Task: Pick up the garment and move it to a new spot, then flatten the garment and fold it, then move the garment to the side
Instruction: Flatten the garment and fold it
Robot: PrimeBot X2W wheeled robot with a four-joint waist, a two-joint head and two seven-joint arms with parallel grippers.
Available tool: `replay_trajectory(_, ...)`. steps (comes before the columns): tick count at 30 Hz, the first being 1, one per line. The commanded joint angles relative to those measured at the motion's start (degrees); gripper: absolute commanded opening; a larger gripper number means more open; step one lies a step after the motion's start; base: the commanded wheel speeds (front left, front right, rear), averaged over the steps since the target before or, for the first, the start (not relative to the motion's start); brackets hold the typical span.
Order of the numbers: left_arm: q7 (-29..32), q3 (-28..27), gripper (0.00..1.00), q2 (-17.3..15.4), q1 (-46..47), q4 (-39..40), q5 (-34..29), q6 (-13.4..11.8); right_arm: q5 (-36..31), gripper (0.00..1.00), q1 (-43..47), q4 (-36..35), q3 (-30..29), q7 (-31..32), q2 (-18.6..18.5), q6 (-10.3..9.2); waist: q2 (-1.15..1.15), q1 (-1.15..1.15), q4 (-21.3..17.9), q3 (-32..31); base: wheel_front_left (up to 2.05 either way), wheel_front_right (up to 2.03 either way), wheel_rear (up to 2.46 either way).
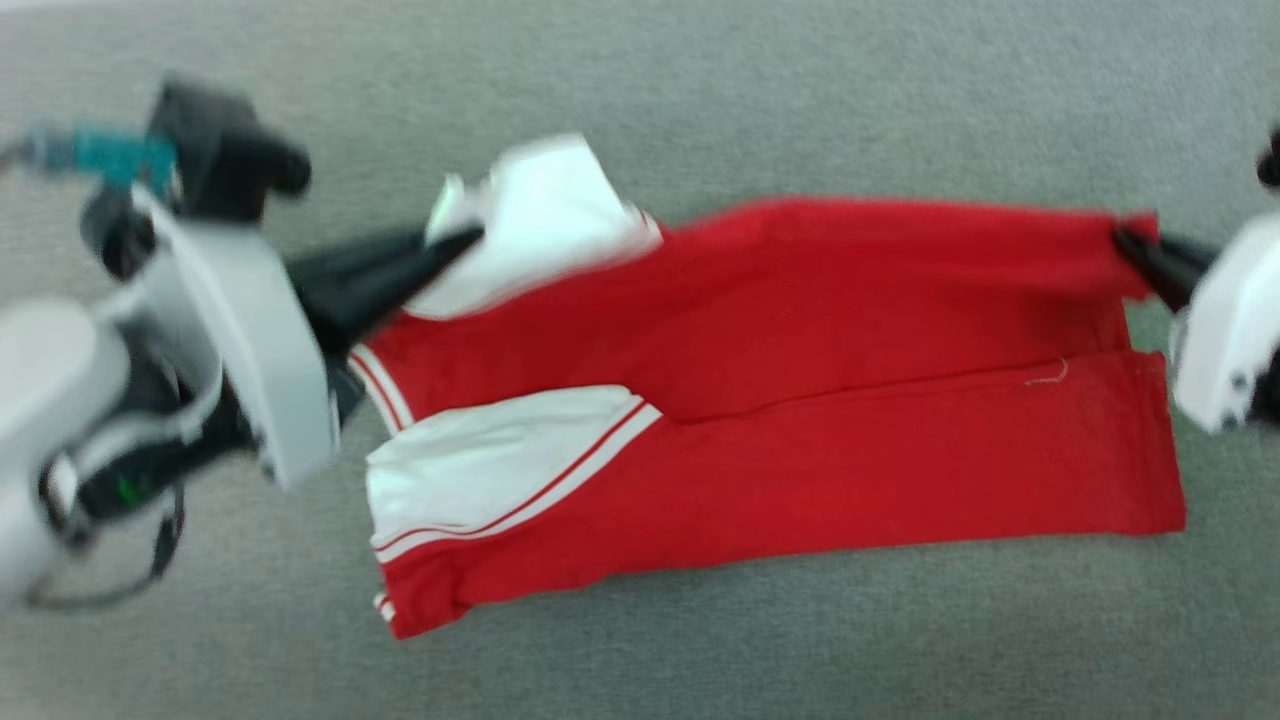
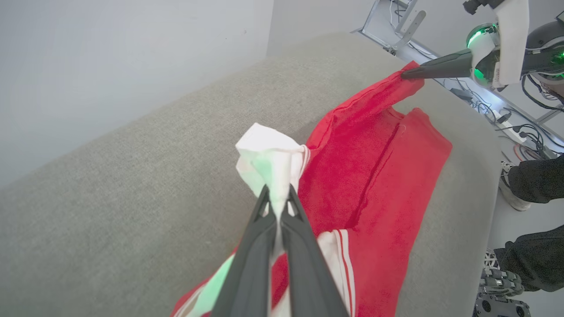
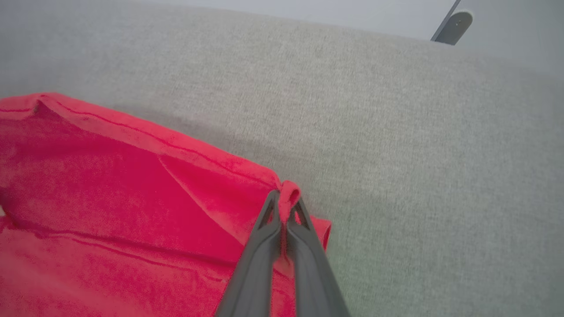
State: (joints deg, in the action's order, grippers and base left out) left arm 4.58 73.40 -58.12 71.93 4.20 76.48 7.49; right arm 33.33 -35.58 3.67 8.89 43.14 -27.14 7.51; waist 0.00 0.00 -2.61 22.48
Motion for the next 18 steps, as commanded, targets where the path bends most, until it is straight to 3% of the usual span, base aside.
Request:
replay_trajectory(1,-1.1,0.0,0.0,-0.8,-2.2,1.3,-0.6,0.0,0.4,0.0,2.8,-1.7,-1.3,0.5,-0.4,-0.04,0.0,0.0,2.1,-2.1,0.0,0.0,0.0)
replay_trajectory(10,-10.1,0.0,0.0,-5.9,-15.1,7.6,-3.3,0.0,-0.1,0.0,17.5,-11.7,-10.5,2.9,1.5,-0.04,0.0,0.0,2.9,-2.1,0.0,0.0,0.0)
replay_trajectory(18,-13.6,0.0,0.0,-4.9,-22.6,5.1,-5.1,0.0,-3.2,0.0,22.4,-14.2,-13.4,3.2,3.3,-0.04,0.0,0.0,3.2,-0.6,0.0,0.0,0.0)
